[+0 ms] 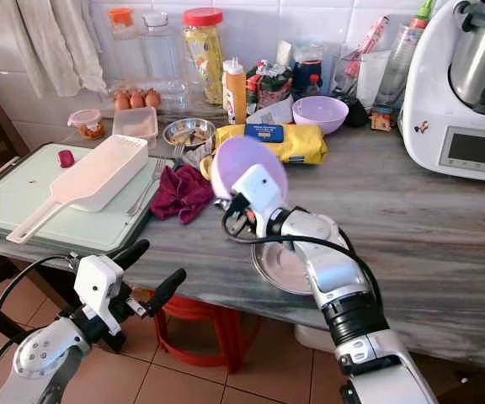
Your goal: Setting the table
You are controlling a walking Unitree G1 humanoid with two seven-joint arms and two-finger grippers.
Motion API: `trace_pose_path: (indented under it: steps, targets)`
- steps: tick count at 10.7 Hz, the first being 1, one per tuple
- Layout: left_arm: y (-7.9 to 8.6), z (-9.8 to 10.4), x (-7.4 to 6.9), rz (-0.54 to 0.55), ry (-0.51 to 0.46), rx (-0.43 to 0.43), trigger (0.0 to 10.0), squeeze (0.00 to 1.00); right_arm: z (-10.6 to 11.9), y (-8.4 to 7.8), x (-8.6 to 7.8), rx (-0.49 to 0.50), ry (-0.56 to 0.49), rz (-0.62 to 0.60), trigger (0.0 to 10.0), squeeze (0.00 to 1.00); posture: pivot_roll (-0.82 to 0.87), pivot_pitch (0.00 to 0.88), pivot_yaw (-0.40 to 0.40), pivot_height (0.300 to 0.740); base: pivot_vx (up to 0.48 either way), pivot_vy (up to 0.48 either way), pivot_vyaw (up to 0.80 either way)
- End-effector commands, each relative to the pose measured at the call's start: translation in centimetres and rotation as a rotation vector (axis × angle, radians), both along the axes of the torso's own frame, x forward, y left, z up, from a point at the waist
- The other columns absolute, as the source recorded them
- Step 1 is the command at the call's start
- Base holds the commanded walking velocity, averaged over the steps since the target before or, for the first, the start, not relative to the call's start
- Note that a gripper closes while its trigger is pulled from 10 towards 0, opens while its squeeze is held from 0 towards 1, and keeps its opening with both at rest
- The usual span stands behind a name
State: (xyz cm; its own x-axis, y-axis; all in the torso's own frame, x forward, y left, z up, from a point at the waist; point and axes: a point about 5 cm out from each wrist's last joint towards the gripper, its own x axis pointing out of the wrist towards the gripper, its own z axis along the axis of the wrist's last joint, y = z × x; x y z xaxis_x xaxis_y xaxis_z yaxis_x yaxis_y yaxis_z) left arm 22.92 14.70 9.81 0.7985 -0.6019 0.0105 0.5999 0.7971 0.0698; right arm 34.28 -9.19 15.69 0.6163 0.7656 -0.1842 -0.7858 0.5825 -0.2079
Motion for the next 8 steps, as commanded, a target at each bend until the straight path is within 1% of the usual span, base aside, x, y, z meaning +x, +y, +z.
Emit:
trace_pose_path:
  steps: [1,3,4,5,8]
  targets:
    - [-0.2,0.4,-0.1,-0.020,-0.005,0.000,10.0,0.00,0.2,0.6,0.0,-0.018,-0.004,0.036,10.0,0.00,0.02,0.000,0.049,0.740,0.000,0.000,0.00]
    - [-0.5,0.5,0.0,-0.035,-0.003,-0.002,10.0,0.00,-0.6,1.1,-0.6,-0.025,0.046,0.074,10.0,0.00,0.01,0.000,0.050,0.740,0.000,0.000,0.00]
    - [-0.5,0.5,0.0,-0.036,-0.001,-0.001,10.0,0.00,-0.8,1.0,-0.8,-0.052,0.050,0.082,10.0,0.00,0.01,0.000,0.049,0.740,0.000,0.000,0.00]
    - [-0.6,0.4,0.0,-0.039,0.003,-0.002,10.0,0.00,-1.3,0.8,-0.9,-0.067,0.083,0.082,10.0,0.00,0.01,0.000,0.048,0.740,0.000,0.000,0.00]
    - [-0.8,0.4,0.1,-0.044,0.005,-0.008,10.0,0.00,-1.8,0.7,-1.1,-0.097,0.098,0.091,10.0,0.00,0.01,0.000,0.048,0.740,0.000,0.000,0.00]
